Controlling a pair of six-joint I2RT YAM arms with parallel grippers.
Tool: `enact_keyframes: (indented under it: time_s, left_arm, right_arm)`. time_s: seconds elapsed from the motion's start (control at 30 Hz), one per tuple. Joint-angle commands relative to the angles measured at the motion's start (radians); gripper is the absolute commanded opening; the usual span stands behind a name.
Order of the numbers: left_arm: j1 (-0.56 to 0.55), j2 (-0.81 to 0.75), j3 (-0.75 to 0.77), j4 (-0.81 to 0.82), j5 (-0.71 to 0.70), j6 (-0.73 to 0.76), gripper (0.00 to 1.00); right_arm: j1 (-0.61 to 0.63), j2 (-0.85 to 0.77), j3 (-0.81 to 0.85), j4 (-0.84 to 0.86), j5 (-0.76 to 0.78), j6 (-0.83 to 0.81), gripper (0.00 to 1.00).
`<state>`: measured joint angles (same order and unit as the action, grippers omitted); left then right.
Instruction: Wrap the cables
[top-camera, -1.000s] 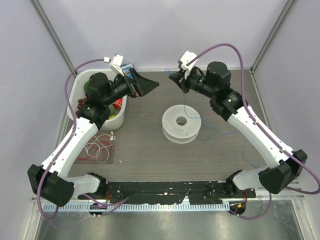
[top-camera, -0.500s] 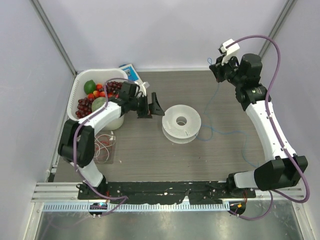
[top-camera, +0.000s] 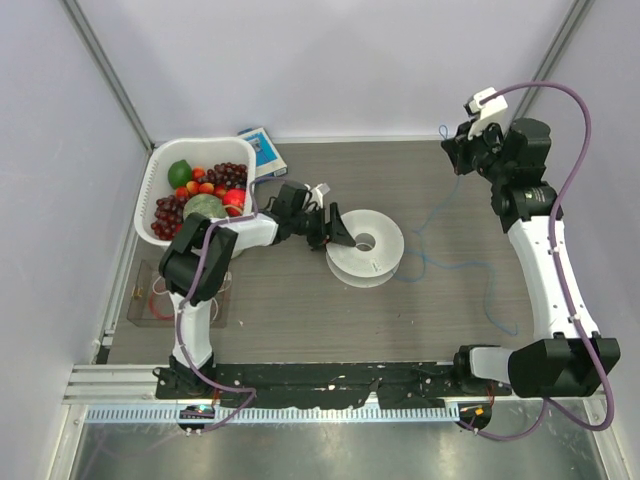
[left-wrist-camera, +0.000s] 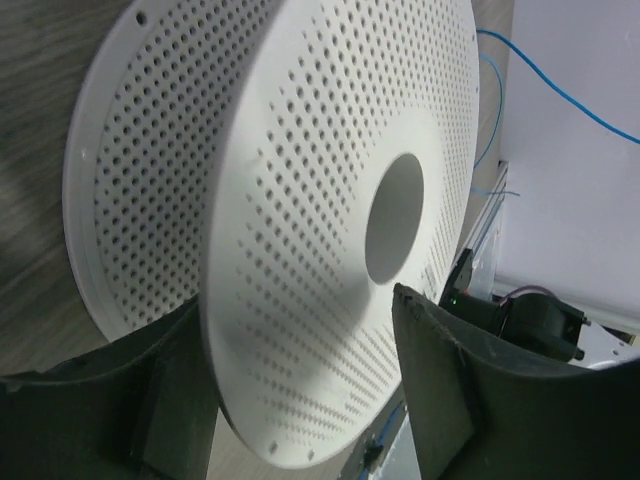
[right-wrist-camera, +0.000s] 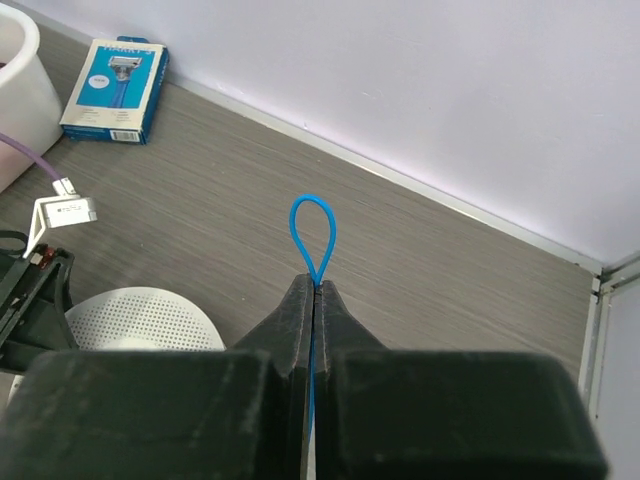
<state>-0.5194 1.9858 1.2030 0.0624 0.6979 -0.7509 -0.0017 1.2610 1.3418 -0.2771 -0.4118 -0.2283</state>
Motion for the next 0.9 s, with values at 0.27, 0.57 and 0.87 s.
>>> enact_keyframes:
  time_s: [0.27,0.57,0.87]
  left_arm:
    - [-0.028,-0.092,0.097,-0.05,0.026,0.185,0.04]
    - [-0.067,-0.456,0.058,-0.608,-0.083,0.891,0.0]
    - [-0.125,-0.714,-0.06,-0.86,-0.126,1.414,0.0]
  right_arm:
    - [-0.03,-0.067,0.036,-0.043,-0.073,0.033,0.01]
    - [-0.023,-0.023,0.132,-0.289,-0.389,-0.014,0.01]
    - [0.23,0.0,0.079,-0.473,-0.352,-0.079,0.01]
